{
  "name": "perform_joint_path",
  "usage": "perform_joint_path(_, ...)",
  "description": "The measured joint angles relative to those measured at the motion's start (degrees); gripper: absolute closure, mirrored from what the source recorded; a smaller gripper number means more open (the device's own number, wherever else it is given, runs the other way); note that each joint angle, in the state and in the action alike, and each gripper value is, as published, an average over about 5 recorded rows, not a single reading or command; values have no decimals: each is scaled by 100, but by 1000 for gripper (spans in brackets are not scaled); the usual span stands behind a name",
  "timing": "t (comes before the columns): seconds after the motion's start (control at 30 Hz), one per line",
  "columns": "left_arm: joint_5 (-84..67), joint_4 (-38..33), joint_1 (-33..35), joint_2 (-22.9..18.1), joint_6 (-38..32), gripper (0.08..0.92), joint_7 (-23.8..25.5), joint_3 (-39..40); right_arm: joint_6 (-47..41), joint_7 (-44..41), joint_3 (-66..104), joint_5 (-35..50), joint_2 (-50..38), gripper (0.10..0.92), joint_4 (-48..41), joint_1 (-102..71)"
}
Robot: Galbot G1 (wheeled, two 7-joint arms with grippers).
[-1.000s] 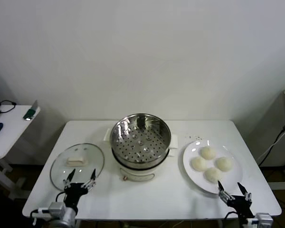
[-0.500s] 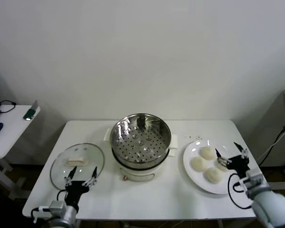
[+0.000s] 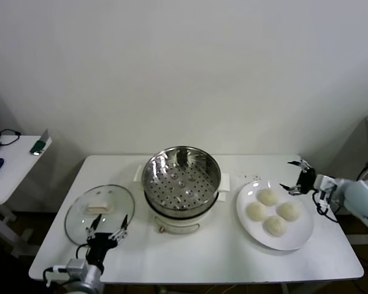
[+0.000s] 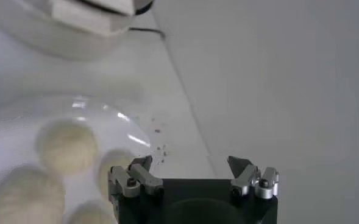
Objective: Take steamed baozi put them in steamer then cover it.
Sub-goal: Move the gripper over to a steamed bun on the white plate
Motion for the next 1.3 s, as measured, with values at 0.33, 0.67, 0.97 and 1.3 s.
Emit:
perform_joint_path(0.33, 88, -57, 19, -55, -54, 177, 42, 10, 368, -1389, -3472, 362, 736, 203, -1474, 2876)
perform_joint_path(0.67, 103, -36, 28, -105, -111, 177, 59, -49, 518, -1862, -4756, 559, 1521, 203, -2321, 3612)
perform_joint_path(0.97, 137, 3, 27, -143, -124, 177, 57, -21, 611, -1944, -4772, 398, 1990, 203, -2986, 3564)
perform_joint_path(1.3, 139, 55, 29, -152, -149, 177, 43, -23, 628, -1941, -4496, 316, 2311, 203, -3474, 3283)
